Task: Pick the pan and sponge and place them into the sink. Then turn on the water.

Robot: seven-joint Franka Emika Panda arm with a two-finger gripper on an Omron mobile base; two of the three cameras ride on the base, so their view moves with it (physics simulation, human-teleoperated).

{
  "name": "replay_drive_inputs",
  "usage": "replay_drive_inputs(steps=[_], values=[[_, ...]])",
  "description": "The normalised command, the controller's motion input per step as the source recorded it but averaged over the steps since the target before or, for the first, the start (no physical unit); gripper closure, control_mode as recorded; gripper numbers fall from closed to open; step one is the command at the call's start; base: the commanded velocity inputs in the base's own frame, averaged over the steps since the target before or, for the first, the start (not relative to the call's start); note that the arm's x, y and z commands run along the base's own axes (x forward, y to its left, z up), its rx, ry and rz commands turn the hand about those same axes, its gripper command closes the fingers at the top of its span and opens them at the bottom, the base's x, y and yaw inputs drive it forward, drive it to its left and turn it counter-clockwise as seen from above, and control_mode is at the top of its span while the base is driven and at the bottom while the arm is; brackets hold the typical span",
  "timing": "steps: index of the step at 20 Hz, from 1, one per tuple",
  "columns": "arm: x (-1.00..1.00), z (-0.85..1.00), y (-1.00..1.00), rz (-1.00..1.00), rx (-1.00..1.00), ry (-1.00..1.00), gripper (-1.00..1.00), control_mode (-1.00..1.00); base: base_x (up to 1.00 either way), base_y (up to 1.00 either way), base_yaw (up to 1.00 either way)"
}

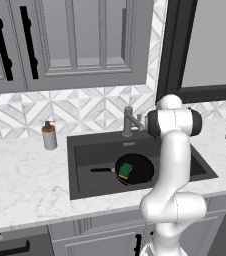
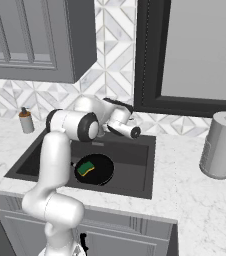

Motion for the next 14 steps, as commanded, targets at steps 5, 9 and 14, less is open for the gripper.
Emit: replay_drive_inputs(steps=[5, 9, 14], values=[[0.0, 0.0, 0.13, -0.07, 0.0, 0.0, -1.0, -1.0, 0.0, 0.0, 0.0], [0.0, 0.02, 0.04, -0.05, 0.0, 0.0, -1.0, -1.0, 0.0, 0.0, 0.0], [0.0, 0.24, 0.0, -0.01, 0.0, 0.0, -1.0, -1.0, 0.0, 0.0, 0.0]])
